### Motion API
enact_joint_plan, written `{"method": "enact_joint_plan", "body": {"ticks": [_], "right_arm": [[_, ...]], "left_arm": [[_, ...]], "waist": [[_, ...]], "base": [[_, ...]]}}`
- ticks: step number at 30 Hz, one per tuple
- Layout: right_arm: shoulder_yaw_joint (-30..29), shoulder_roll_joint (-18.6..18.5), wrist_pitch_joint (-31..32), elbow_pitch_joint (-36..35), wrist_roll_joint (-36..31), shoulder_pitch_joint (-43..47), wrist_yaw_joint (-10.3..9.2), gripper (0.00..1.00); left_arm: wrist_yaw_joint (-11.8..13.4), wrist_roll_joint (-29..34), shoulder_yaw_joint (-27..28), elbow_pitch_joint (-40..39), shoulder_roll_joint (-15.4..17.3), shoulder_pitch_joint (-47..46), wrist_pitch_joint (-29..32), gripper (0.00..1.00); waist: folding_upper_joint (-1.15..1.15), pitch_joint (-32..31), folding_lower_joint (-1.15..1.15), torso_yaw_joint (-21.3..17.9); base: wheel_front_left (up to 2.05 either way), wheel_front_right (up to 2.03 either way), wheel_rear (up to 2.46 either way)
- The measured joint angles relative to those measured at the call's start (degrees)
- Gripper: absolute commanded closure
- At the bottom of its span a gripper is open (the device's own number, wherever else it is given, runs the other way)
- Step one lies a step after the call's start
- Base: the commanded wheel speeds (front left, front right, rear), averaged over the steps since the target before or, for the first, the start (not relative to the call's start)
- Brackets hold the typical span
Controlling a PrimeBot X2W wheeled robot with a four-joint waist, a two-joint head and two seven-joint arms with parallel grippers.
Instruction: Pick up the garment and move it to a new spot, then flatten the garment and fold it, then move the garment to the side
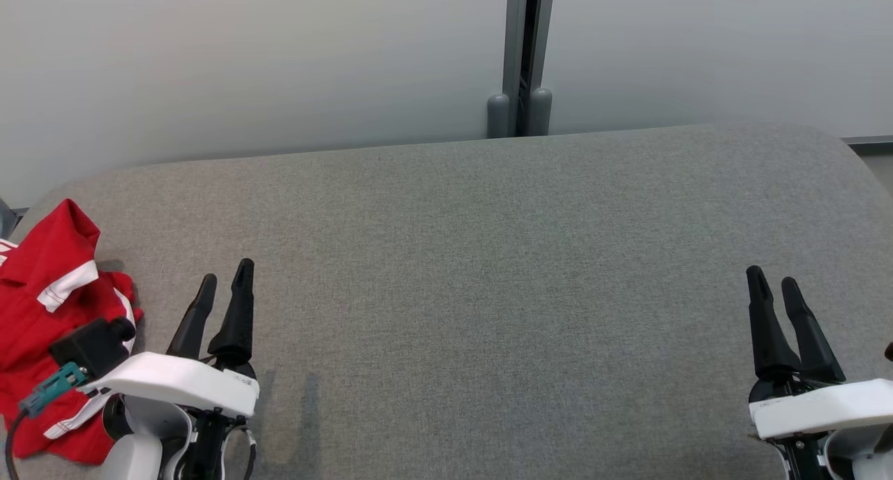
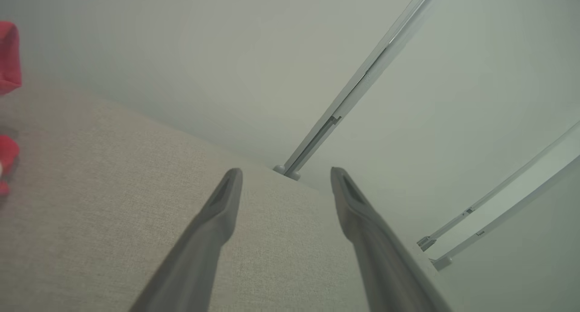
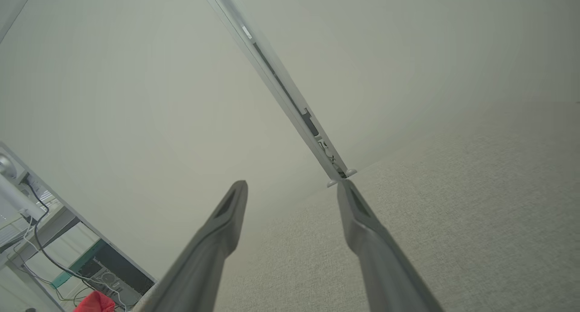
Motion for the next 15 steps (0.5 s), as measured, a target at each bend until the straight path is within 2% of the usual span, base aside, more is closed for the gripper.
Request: {"method": "enact_joint_plan", "body": {"ticks": [7, 15], "right_arm": [[-0.1, -0.1, -0.6, 1.3, -6.9, -0.6, 0.0, 0.0], [0.4, -0.1, -1.5, 2.7, -13.9, -1.6, 0.01, 0.0]], "left_arm": [[2.1, 6.8, -1.9, 1.1, 1.4, -0.4, -1.6, 0.0], [3.9, 11.7, -2.7, 2.3, 2.0, -0.5, -3.6, 0.0]], "waist": [[0.0, -0.1, 0.0, 0.0], [0.0, -0.3, 0.0, 0.2]], "base": [[0.0, 0.0, 0.0], [0.0, 0.0, 0.0]]}}
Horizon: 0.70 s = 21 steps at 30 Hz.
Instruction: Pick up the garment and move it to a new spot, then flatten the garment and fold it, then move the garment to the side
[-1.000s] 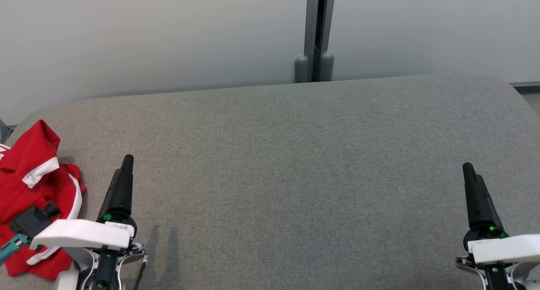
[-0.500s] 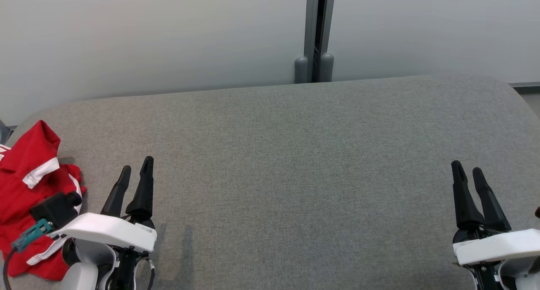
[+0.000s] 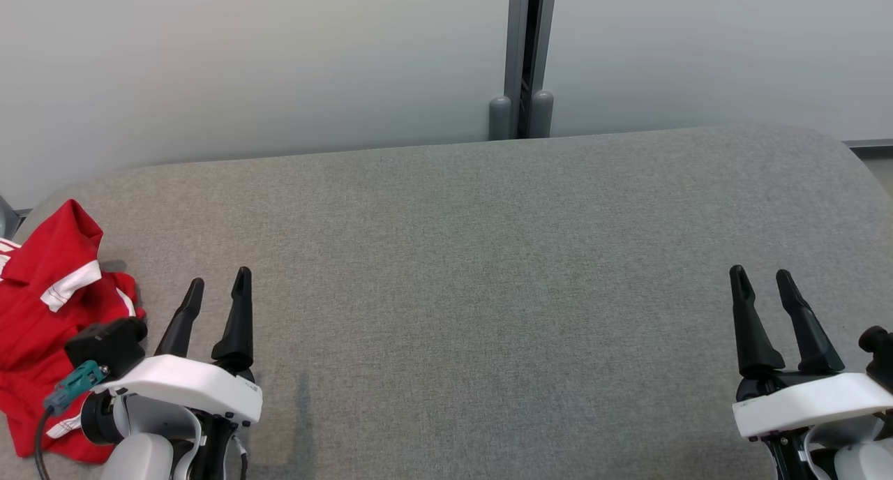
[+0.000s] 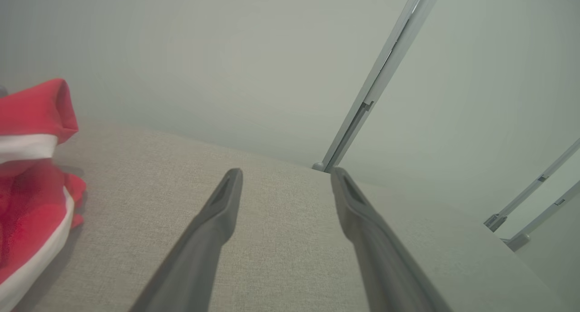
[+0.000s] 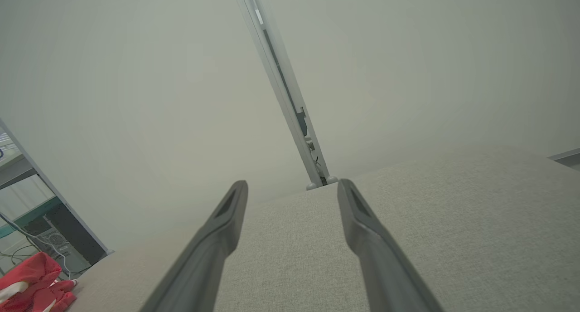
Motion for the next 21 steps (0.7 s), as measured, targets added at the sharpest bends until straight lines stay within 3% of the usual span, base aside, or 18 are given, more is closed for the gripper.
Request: {"method": "enact_joint_plan", "body": {"ticks": [21], "right_arm": [[-1.6, 1.4, -0.5, 2.9, -13.4, -1.2, 0.0, 0.0]], "left_arm": [[2.5, 10.2, -2.4, 3.4, 1.6, -1.1, -4.3, 0.0]], "waist": [[0.0, -0.2, 0.0, 0.2]], "base": [[0.0, 0.0, 0.0]]}}
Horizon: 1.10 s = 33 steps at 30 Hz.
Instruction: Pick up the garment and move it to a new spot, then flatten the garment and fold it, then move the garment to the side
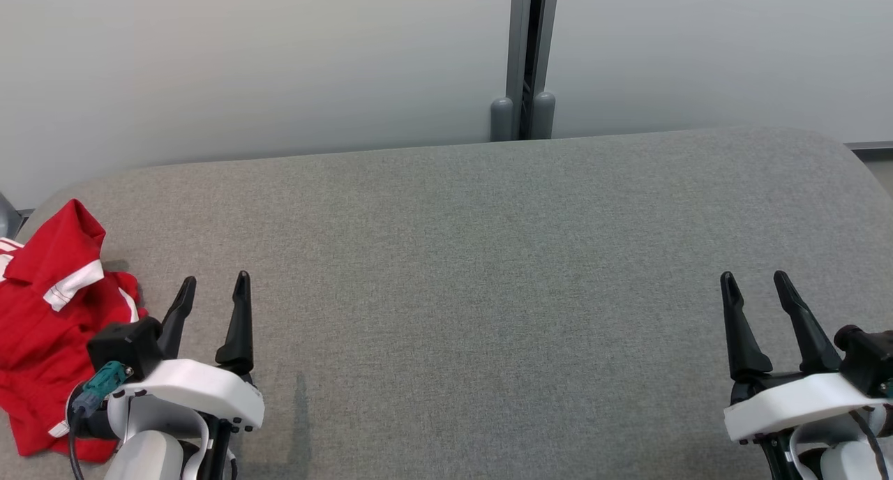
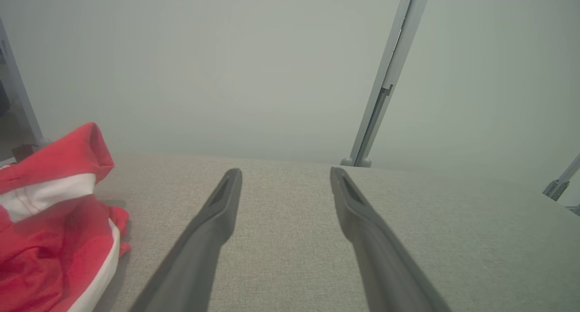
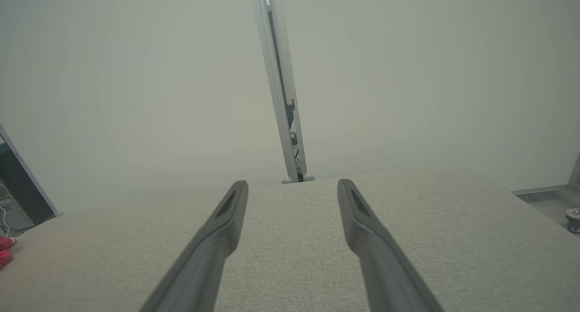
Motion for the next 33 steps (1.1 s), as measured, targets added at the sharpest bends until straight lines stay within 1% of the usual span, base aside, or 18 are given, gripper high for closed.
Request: {"method": "enact_joint_plan", "body": {"ticks": [20, 25, 33], "right_arm": [[-1.4, 0.8, -1.4, 3.2, -7.9, -1.2, 0.0, 0.0], [-1.4, 1.2, -1.6, 4.2, -8.3, -1.5, 0.0, 0.0], [-1.6, 1.4, -2.2, 5.2, -9.2, -2.1, 0.0, 0.0]], "left_arm": [[1.0, 7.0, -1.9, 4.1, 1.1, -1.0, -3.5, 0.0], [0.4, 6.4, -1.7, 5.5, 0.4, -1.2, -4.0, 0.0], [0.2, 6.7, -1.5, 7.0, 0.1, -1.9, -5.0, 0.0]], "waist": [[0.0, 0.0, 0.0, 0.0], [0.0, 0.0, 0.0, 0.0], [0.0, 0.0, 0.0, 0.2]], "base": [[0.0, 0.0, 0.0], [0.0, 0.0, 0.0], [0.0, 0.0, 0.0]]}}
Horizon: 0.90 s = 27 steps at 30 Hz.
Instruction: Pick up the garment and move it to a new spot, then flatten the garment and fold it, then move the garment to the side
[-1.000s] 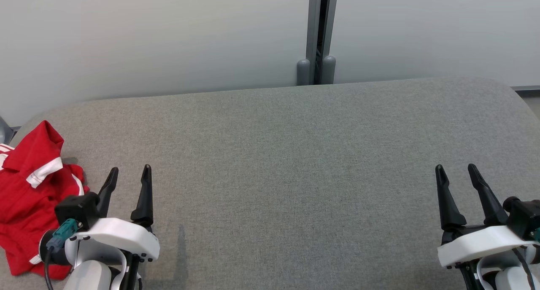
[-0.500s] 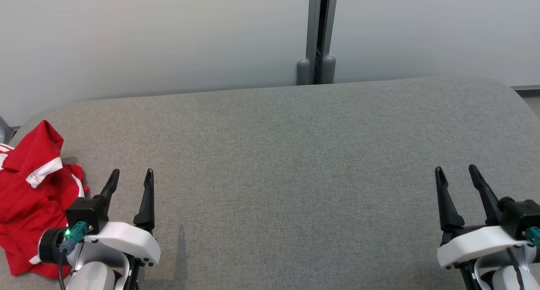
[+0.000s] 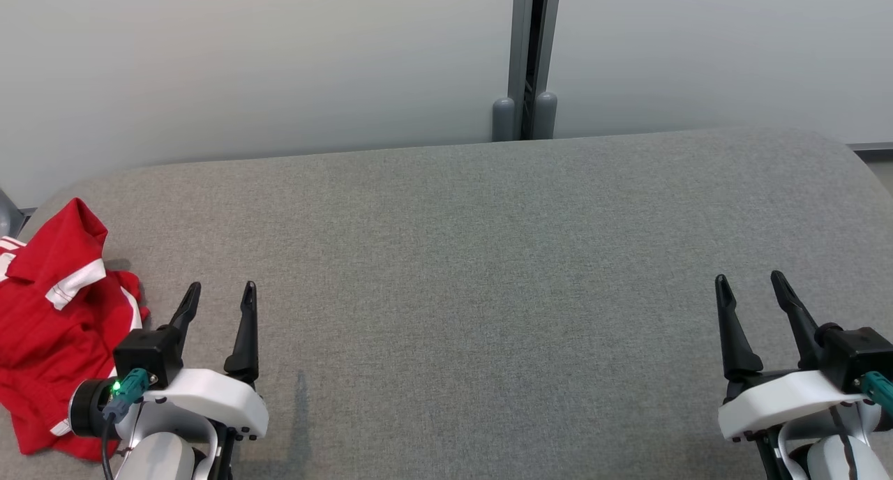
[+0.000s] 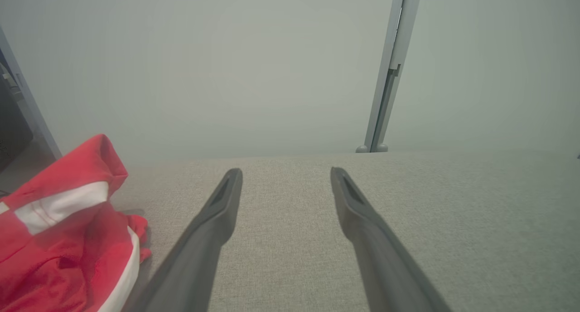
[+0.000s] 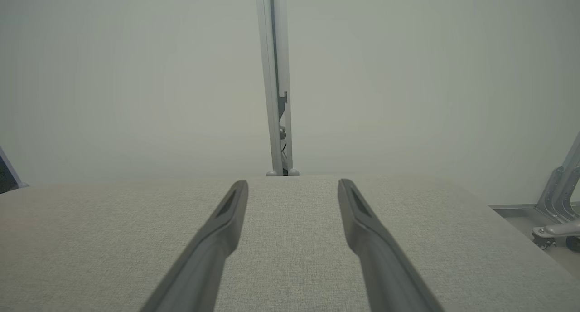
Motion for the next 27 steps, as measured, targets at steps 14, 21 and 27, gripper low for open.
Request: {"method": "enact_joint_plan", "body": {"ticks": [14, 21, 27], "right_arm": [[-0.1, 0.0, -0.8, 2.0, -3.0, -1.6, 0.0, 0.0], [-0.1, 0.0, -1.1, 2.7, -1.9, -1.7, 0.0, 0.0], [-0.2, 0.1, -1.2, 3.0, -1.7, -1.9, 0.01, 0.0]], "left_arm": [[0.4, 2.8, -1.1, 1.4, 0.3, -1.1, -1.5, 0.0], [0.6, 1.8, -0.9, 1.7, 0.2, -1.1, -1.3, 0.0], [0.9, 1.3, -0.8, 1.7, 0.2, -1.2, -1.3, 0.0]], "waist": [[0.0, 0.0, 0.0, 0.1], [0.0, 0.1, 0.0, 0.3], [0.0, 0.1, 0.0, 0.7]], "base": [[0.0, 0.0, 0.0], [0.0, 0.0, 0.0], [0.0, 0.0, 0.0]]}}
